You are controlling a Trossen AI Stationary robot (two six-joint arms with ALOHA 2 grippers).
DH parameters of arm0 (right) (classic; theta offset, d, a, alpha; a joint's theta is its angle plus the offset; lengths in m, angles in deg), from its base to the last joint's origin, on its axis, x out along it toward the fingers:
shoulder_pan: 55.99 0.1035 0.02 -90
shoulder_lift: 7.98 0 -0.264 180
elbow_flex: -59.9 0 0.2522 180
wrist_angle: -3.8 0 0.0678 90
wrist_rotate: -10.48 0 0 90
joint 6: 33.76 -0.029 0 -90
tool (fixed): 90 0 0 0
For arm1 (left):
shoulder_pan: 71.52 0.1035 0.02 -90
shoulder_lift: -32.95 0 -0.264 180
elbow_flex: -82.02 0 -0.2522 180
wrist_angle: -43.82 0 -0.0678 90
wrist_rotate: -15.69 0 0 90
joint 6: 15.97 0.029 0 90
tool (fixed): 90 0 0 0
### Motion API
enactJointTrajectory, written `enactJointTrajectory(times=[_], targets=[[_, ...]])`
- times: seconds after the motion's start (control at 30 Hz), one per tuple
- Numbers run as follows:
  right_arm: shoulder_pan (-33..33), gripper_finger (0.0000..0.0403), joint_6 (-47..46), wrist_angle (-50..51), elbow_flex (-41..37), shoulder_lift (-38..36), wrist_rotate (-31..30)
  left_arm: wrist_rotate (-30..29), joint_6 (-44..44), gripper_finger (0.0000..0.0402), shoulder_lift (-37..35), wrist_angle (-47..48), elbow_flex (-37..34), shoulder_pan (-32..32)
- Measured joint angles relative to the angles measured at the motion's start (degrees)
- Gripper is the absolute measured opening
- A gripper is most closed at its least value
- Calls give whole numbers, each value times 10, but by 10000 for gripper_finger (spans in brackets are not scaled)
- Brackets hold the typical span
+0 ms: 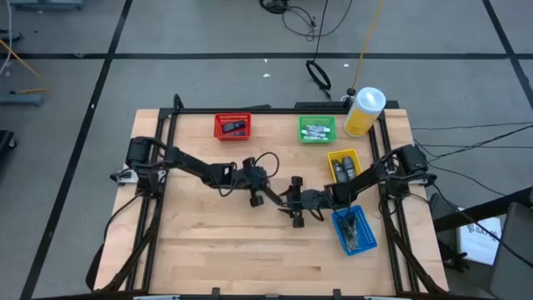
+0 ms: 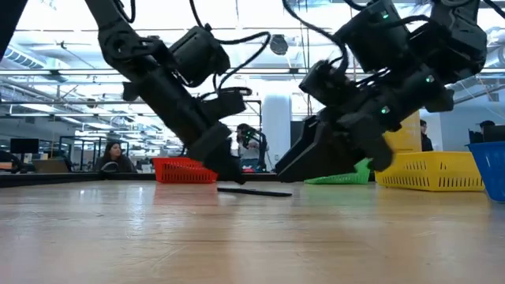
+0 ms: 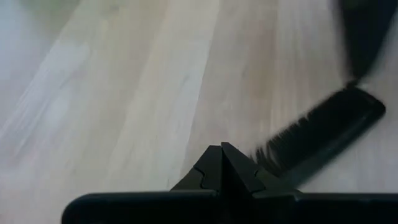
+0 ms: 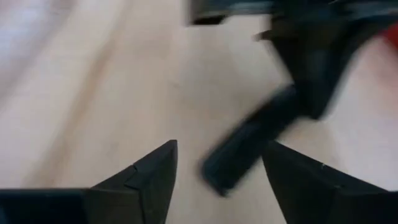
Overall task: Pick & Place Travel size toiletries
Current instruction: Put the black comb into the blue bin
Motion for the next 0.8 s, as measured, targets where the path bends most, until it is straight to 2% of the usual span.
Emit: enactJointTrajectory(times=[0.07, 0.27, 0.43, 0.57, 0.73, 0.8], targets=[[1, 239, 0, 3, 3, 4, -33, 16, 7, 0, 4, 4, 1, 5], [-4, 244, 1, 20, 5, 9, -36, 45, -5, 0, 15, 19, 1, 3], [-12, 231, 19, 47, 5, 8, -39, 35, -61, 0, 7, 44, 1, -25], [-14, 223, 47, 49, 4, 8, -65, 29, -116, 0, 3, 43, 1, -50], [-12, 224, 63, 42, 4, 3, -60, 23, -154, 0, -4, 25, 1, -60], [-12, 223, 72, 41, 4, 3, -34, 21, -153, 0, -3, 15, 1, -58]])
